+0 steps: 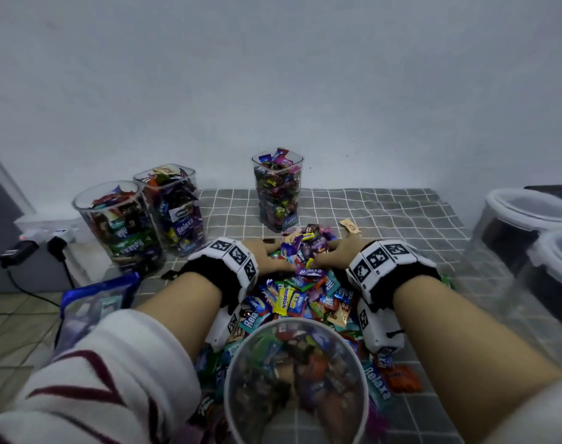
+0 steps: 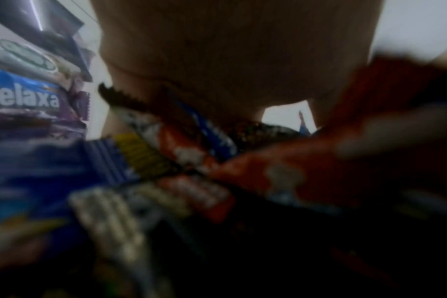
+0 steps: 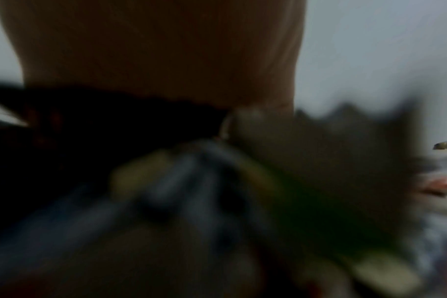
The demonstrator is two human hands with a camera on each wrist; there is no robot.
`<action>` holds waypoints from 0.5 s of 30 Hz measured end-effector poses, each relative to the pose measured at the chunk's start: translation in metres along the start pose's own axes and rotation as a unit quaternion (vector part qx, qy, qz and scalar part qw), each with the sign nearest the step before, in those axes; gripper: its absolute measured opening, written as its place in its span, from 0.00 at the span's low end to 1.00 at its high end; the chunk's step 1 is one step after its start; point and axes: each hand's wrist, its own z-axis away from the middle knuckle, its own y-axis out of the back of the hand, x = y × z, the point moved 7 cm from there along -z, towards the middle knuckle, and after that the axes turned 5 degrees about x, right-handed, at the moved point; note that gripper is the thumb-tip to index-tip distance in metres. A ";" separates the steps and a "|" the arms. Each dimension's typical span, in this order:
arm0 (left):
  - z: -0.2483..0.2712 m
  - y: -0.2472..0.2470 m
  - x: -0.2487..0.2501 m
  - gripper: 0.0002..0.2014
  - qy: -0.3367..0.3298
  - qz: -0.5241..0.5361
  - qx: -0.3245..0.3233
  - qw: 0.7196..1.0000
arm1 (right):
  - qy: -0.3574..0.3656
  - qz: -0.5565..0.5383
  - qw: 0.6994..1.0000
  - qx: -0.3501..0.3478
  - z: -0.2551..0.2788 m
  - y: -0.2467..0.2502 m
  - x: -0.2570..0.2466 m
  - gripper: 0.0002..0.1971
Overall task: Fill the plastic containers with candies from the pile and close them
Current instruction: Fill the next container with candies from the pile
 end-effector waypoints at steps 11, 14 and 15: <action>0.052 -0.017 0.011 0.43 -0.021 0.076 -0.069 0.995 | 0.055 -0.040 0.994 -0.081 0.058 -0.009 -0.004 0.50; 0.061 -0.015 0.008 0.42 -0.013 0.095 -0.057 0.994 | 0.076 -0.011 0.991 -0.110 0.074 -0.009 -0.002 0.45; 0.063 -0.013 0.007 0.36 -0.011 0.092 -0.043 0.995 | 0.083 -0.013 0.991 -0.108 0.079 -0.008 0.000 0.43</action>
